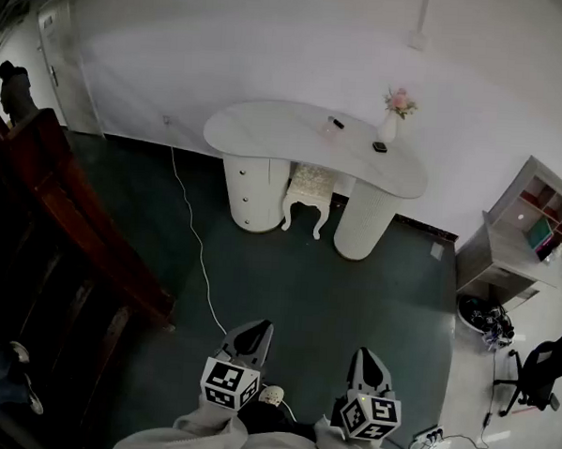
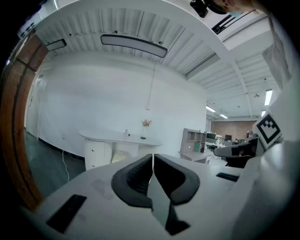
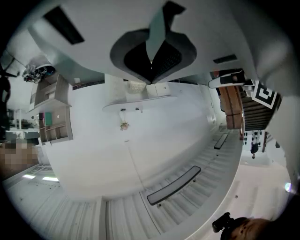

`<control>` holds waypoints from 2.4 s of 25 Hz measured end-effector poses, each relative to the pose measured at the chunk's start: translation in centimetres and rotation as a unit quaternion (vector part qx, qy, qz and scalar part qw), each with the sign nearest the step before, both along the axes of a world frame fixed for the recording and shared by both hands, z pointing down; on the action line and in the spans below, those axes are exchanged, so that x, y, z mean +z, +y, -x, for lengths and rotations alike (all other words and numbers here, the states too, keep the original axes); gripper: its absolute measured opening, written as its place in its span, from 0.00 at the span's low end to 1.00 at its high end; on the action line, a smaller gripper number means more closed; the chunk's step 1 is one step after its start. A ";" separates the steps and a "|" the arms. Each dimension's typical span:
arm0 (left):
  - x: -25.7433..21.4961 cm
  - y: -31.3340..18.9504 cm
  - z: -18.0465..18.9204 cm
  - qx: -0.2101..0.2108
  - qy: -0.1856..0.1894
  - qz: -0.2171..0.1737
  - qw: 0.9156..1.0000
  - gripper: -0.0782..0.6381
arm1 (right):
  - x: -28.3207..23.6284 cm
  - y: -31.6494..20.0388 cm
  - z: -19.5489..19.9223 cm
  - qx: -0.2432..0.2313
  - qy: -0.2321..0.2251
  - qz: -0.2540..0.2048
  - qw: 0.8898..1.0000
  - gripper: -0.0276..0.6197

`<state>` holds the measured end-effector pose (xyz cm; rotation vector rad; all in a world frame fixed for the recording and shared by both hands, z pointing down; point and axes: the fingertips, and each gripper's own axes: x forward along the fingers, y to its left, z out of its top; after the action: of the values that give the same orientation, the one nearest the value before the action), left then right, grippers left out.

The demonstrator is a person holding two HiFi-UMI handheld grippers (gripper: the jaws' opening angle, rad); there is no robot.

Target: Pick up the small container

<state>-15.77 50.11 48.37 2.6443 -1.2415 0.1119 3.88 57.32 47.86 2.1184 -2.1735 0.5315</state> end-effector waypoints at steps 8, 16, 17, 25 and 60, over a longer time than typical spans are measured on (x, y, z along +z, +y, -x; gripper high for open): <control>0.1 -1.2 0.8 -0.005 -0.003 0.000 1.000 0.14 | 0.6 -1.6 0.3 0.005 -0.010 0.008 1.000 0.12; 0.4 -1.3 1.9 0.004 -0.011 -0.001 1.000 0.14 | 0.7 -2.2 1.5 0.014 -0.012 0.009 1.000 0.12; 0.5 -1.2 2.0 0.006 -0.012 -0.001 1.000 0.14 | 0.8 -2.2 1.7 0.018 -0.012 0.009 1.000 0.12; 0.8 -0.8 3.1 0.002 -0.007 0.004 1.000 0.14 | 1.1 -2.2 1.8 0.023 -0.005 0.015 1.000 0.12; 1.2 -19.8 -2.8 -0.027 -0.009 0.018 0.999 0.14 | 2.5 -21.1 -4.7 0.009 -0.022 0.032 0.999 0.12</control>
<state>-12.98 30.35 49.60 2.5829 -1.3041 0.1472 8.62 36.25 50.37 2.1157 -2.1316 0.6455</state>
